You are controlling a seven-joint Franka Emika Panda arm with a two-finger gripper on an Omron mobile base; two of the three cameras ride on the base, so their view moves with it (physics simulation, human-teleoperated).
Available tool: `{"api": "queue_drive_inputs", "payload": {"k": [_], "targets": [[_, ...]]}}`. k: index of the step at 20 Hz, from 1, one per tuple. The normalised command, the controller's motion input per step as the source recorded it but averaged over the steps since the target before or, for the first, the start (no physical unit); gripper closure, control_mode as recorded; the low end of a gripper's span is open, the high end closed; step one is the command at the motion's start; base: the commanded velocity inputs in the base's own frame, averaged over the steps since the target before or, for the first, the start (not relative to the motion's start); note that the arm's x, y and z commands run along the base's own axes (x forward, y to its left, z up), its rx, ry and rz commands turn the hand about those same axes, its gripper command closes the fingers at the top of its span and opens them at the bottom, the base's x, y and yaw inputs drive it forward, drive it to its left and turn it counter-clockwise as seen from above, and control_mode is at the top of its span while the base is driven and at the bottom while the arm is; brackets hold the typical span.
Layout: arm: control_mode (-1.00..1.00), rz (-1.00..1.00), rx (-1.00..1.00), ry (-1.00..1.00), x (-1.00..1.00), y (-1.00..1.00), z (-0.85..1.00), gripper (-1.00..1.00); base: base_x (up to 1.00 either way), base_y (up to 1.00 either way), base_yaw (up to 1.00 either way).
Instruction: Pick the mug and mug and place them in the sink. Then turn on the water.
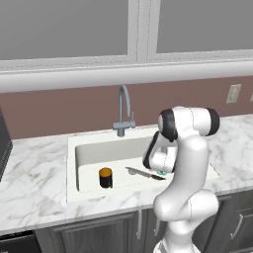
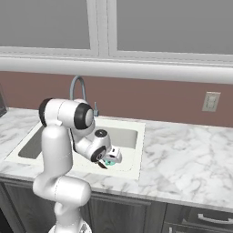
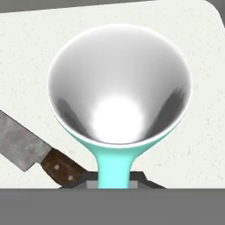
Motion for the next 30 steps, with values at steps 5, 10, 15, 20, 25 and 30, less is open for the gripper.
{"api": "queue_drive_inputs", "payload": {"k": [5,10,15,20,25,30], "targets": [[-1.0,0.0,0.0,0.04,0.0,0.0,-0.1,1.0,0.0,0.0,0.0],[-1.0,0.0,0.0,0.03,0.06,0.0,-0.08,1.0,0.0,0.0,0.0],[-1.0,0.0,0.0,0.01,0.0,0.0,0.0,1.0,0.0,0.0,0.0],[-1.0,0.0,0.0,0.0,0.0,0.0,0.0,-1.0,0.0,0.0,0.0],[-1.0,0.0,0.0,0.0,0.02,0.0,0.0,-1.0,0.0,0.0,0.0],[-1.0,0.0,0.0,0.0,0.01,0.0,0.0,-1.0,0.0,0.0,0.0]]}}
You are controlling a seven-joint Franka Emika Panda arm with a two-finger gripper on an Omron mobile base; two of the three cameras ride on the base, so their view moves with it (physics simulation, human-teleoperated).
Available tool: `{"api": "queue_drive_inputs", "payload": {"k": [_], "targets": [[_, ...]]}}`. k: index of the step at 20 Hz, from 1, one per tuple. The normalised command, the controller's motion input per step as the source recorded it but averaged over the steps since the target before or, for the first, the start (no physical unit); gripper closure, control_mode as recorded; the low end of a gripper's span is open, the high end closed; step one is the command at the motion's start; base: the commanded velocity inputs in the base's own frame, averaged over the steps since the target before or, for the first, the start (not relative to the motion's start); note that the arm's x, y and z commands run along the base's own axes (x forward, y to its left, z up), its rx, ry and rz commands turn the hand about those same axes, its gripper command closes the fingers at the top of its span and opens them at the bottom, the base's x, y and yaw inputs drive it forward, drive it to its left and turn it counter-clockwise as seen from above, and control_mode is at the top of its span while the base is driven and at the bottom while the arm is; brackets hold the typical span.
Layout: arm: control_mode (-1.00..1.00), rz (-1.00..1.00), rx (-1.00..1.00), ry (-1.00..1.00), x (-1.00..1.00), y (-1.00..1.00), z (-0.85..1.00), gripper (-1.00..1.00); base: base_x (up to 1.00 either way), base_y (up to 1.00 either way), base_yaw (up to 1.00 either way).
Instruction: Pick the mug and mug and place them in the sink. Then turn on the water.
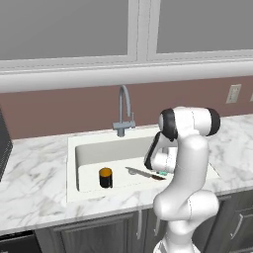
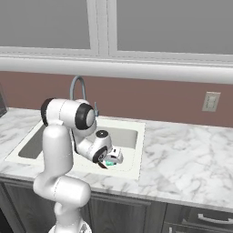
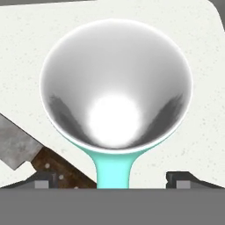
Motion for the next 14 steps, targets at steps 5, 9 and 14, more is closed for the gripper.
{"api": "queue_drive_inputs", "payload": {"k": [5,9,14], "targets": [[-1.0,0.0,0.0,0.0,0.0,0.0,0.23,-1.0,0.0,0.0,0.0],[-1.0,0.0,0.0,0.0,0.0,0.0,0.4,-1.0,0.0,0.0,0.0],[-1.0,0.0,0.0,-0.02,0.0,0.0,0.4,-1.0,0.0,0.0,0.0]]}}
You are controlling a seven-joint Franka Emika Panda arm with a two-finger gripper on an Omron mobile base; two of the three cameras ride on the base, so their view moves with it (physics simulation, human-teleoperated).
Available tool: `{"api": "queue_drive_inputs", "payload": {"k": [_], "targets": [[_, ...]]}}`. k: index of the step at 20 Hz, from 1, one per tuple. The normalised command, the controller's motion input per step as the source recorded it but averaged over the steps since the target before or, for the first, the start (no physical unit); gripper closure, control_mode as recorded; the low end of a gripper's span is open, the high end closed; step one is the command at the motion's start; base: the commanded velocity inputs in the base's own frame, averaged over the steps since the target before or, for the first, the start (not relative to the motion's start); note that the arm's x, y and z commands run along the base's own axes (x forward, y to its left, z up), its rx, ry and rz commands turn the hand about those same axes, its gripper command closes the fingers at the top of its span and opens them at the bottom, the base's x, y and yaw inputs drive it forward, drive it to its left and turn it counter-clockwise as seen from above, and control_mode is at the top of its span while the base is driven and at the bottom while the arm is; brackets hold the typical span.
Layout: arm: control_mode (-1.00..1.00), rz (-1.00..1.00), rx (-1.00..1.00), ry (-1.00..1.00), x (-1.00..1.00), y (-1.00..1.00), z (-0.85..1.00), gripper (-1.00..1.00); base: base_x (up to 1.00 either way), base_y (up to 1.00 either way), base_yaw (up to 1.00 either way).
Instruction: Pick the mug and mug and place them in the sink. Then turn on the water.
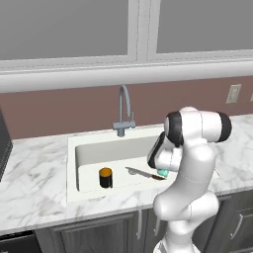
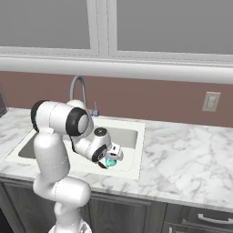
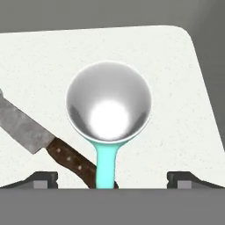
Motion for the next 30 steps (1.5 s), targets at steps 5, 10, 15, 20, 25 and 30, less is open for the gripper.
{"api": "queue_drive_inputs", "payload": {"k": [5,10,15,20,25,30], "targets": [[-1.0,0.0,0.0,-0.07,0.0,0.0,0.41,-1.0,0.0,0.0,0.0],[-1.0,0.0,0.0,-0.13,0.0,0.0,0.44,-1.0,0.0,0.0,0.0],[-1.0,0.0,0.0,-0.16,0.0,0.0,0.41,-1.0,0.0,0.0,0.0],[-1.0,0.0,0.0,-0.18,-0.02,0.0,0.37,-1.0,0.0,0.0,0.0],[-1.0,0.0,0.0,-0.19,-0.13,0.0,0.28,-1.0,0.0,0.0,0.0],[-1.0,0.0,0.0,-0.19,-0.03,0.0,0.1,-1.0,0.0,0.0,0.0]]}}
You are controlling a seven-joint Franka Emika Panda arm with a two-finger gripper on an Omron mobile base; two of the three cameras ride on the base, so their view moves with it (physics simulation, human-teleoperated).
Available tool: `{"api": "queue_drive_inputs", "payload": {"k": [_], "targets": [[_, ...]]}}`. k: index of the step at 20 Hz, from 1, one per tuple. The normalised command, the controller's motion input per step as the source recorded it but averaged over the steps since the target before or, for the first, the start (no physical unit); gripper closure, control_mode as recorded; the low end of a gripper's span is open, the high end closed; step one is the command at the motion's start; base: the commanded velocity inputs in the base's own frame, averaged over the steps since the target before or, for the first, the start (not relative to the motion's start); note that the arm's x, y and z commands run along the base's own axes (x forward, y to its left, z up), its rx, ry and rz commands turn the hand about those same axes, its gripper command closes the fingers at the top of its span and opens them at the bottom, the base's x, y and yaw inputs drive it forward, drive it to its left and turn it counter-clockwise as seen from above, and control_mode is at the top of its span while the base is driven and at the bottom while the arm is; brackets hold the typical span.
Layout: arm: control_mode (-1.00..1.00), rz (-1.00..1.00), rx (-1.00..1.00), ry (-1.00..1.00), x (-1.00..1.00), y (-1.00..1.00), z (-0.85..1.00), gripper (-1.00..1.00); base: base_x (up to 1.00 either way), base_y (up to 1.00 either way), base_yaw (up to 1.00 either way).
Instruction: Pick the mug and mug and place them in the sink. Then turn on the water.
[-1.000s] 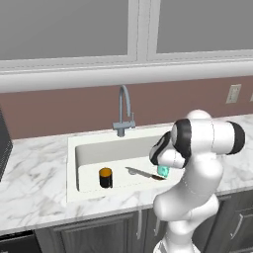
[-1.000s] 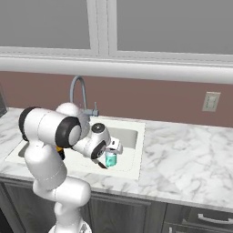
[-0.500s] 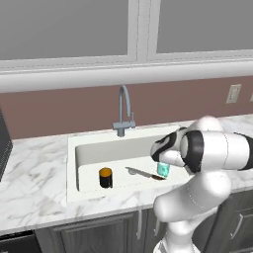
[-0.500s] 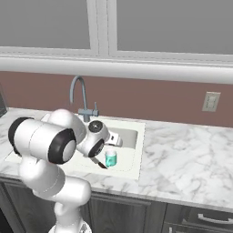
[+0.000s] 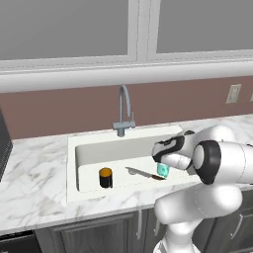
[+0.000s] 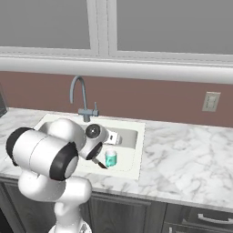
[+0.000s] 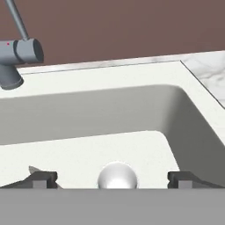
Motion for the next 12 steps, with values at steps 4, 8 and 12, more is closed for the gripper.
{"api": "queue_drive_inputs", "payload": {"k": [4,8,12], "targets": [[-1.0,0.0,0.0,-0.19,-0.02,0.0,0.11,-1.0,0.0,0.0,0.0],[-1.0,0.0,0.0,-0.17,-0.02,0.0,0.14,-1.0,0.0,0.0,0.0],[-1.0,0.0,0.0,-0.13,-0.01,0.0,0.18,-1.0,0.0,0.0,0.0]]}}
